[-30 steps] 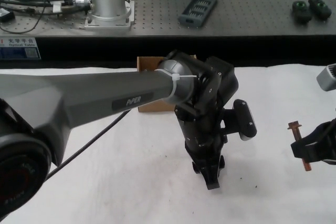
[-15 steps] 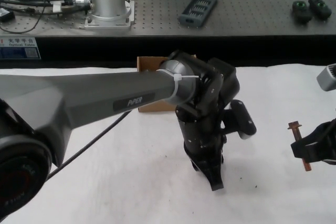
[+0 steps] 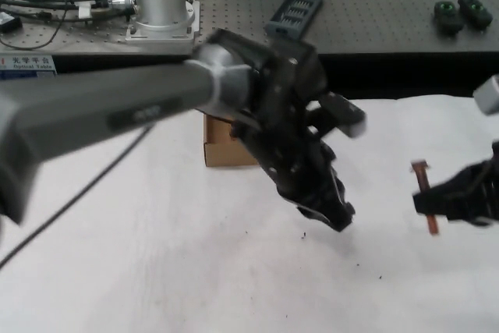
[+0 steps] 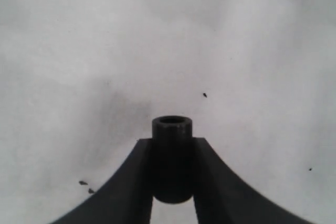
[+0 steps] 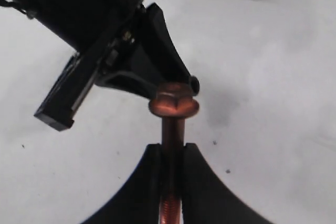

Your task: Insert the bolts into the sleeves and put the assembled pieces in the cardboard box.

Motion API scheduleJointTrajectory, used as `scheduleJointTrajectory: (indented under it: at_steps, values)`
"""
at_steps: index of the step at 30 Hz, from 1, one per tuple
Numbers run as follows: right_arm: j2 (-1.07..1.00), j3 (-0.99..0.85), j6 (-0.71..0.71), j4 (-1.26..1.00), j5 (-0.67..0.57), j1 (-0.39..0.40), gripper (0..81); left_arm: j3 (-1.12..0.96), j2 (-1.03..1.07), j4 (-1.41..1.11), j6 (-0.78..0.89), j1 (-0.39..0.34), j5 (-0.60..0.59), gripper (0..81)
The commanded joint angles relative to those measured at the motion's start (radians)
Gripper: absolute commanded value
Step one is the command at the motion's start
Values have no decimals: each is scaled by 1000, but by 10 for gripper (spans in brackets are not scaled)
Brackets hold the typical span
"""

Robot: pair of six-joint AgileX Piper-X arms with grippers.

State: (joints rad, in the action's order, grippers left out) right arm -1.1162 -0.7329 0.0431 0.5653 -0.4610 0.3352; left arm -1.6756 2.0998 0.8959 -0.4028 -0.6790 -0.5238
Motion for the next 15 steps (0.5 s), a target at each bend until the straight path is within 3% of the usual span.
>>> scheduleJointTrajectory:
  at_steps: [1,8,15]
  values:
    - [14,-2,-62,-134,-115,-7,43,96,-104,-60,37,37,-102,6]
    - [14,50,-251,-458,-240,-10,43,452,-324,-420,163,63,-201,6]
    - [14,296,-711,-1099,-244,-6,43,853,-518,-1076,528,62,-221,6]
